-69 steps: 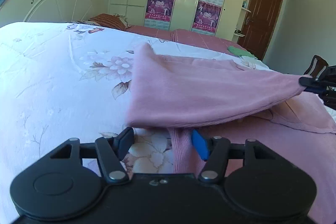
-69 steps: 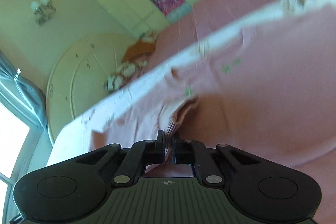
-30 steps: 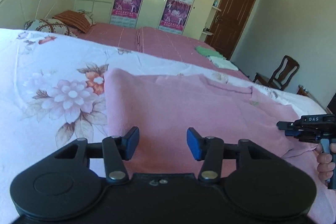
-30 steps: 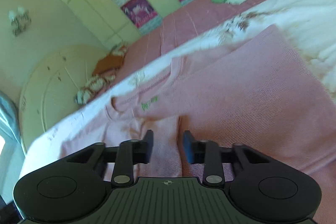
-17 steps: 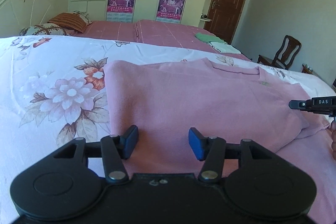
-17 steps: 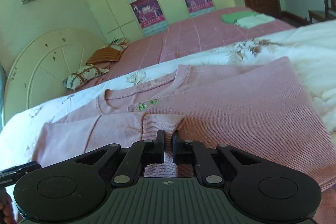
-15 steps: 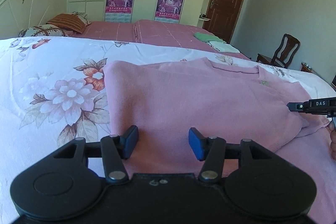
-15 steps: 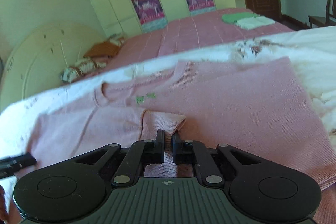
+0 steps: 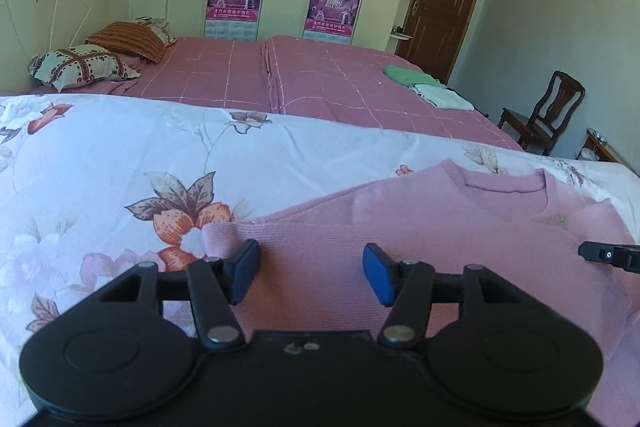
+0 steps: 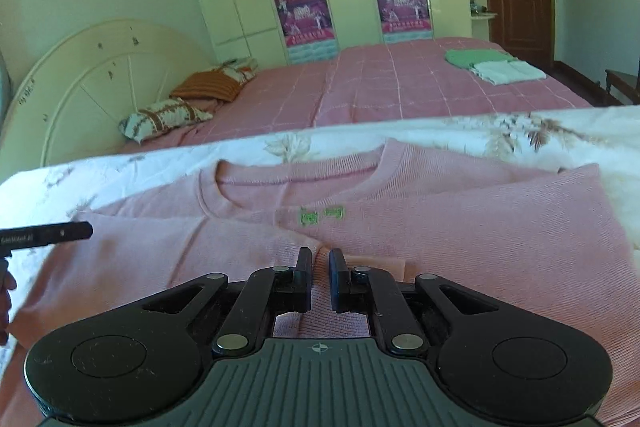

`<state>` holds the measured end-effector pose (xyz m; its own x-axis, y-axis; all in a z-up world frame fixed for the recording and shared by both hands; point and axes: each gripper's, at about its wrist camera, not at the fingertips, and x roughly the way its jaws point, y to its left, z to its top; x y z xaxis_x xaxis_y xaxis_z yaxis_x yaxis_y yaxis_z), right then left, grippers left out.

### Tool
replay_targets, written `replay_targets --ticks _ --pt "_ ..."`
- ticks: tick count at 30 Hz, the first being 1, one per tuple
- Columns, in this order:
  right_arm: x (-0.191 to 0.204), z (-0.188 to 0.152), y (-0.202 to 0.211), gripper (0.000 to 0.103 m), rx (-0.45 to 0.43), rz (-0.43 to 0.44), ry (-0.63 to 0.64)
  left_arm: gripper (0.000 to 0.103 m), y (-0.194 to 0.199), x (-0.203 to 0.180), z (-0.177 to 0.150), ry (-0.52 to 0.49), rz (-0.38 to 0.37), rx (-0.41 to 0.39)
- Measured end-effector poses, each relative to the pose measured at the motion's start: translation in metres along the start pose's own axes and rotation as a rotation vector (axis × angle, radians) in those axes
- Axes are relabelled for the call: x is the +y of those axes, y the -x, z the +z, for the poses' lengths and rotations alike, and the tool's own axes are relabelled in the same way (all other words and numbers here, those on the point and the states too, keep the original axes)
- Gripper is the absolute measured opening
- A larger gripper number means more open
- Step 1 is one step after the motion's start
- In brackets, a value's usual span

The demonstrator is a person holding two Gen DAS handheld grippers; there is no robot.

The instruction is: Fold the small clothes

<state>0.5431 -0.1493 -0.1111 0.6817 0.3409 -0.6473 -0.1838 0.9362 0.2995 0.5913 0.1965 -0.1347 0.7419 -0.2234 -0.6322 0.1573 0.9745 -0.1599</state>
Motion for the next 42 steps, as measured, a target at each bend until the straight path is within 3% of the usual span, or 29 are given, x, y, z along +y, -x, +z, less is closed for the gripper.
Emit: replay_targets --ticks 10,15,20,24,28,34,36,37,38,39,42 --pt "-0.003 -0.003 -0.006 0.008 -0.010 -0.012 -0.028 0.057 0.005 -0.010 -0.008 -0.043 0.036 -0.022" --pt "0.009 0.002 0.005 0.008 -0.062 -0.004 -0.030 0.057 0.026 -0.014 -0.009 -0.008 0.028 -0.050" --pt "0.026 -0.002 -0.007 0.008 -0.034 0.037 0.002 0.058 0.030 -0.023 -0.029 -0.002 0.047 -0.027" --pt "0.028 -0.009 -0.020 0.008 0.007 -0.008 0.017 0.058 0.035 -0.027 -0.031 -0.035 0.075 -0.032" --pt "0.025 -0.007 0.000 0.008 -0.021 -0.006 0.001 0.059 0.062 -0.033 -0.037 -0.044 0.074 -0.073" --pt "0.018 -0.020 0.027 0.008 -0.014 -0.009 0.005 0.060 0.075 -0.045 -0.060 -0.049 0.076 -0.040" --pt "0.014 -0.027 0.031 0.009 -0.001 -0.014 0.002 0.060 0.070 -0.050 -0.069 -0.080 0.111 -0.012" --pt "0.013 -0.030 0.029 0.009 0.013 -0.025 0.004 0.060 0.070 -0.052 -0.072 -0.093 0.122 -0.022" --pt "0.010 -0.036 0.028 0.018 0.028 -0.038 0.004 0.061 0.070 -0.053 -0.072 -0.094 0.127 -0.022" --pt "0.009 -0.039 0.029 0.021 0.020 -0.039 0.007 0.061 0.070 -0.052 -0.071 -0.088 0.128 -0.017" --pt "0.007 -0.037 0.035 0.022 0.019 -0.035 -0.009 0.061 0.077 -0.054 -0.066 -0.068 0.147 -0.011"
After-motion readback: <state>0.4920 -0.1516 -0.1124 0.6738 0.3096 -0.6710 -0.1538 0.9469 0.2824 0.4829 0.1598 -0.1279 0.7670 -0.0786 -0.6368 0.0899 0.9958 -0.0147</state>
